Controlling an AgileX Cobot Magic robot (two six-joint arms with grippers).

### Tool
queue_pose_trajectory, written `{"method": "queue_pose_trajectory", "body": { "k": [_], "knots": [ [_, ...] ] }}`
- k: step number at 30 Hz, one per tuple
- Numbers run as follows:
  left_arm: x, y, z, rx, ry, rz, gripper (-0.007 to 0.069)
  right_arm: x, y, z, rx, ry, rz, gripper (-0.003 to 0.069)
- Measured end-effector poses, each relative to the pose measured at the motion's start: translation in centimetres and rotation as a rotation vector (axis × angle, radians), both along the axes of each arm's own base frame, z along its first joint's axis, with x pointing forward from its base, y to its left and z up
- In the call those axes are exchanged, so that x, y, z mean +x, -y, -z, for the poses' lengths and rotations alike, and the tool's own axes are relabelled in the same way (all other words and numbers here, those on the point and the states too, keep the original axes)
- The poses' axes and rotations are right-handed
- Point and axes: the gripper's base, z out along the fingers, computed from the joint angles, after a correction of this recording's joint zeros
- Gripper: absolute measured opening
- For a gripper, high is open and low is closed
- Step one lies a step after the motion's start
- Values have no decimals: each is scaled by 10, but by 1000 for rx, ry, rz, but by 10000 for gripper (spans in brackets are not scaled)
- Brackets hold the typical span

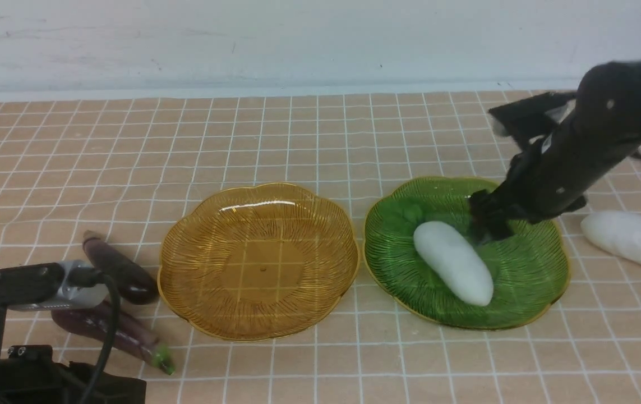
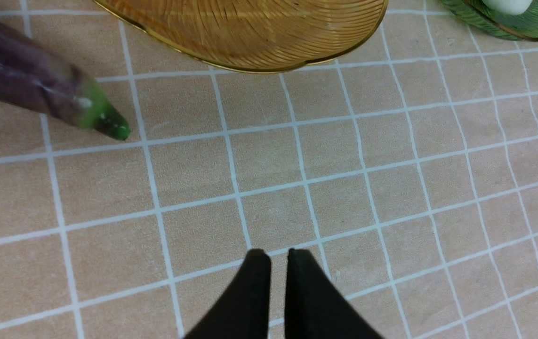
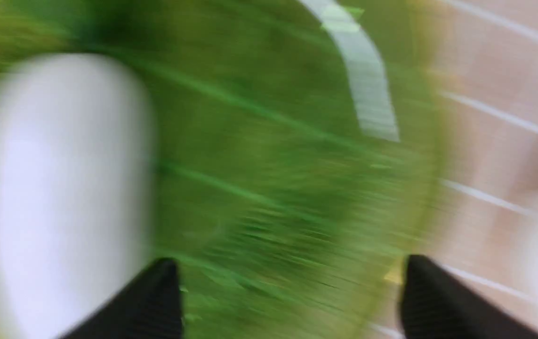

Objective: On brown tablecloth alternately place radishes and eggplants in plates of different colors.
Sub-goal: 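Place the white radish on the plate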

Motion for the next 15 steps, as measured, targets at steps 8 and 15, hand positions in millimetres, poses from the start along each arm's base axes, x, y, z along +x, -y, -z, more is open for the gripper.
{"method": "queue_pose_trajectory", "body": {
  "k": [8,15],
  "knots": [
    [0,0,0,0,0,0,39,11,72,-15,-190,6,91,69],
    [0,0,0,0,0,0,54,16,102,1,-261,-46,104,87]
  ]
}}
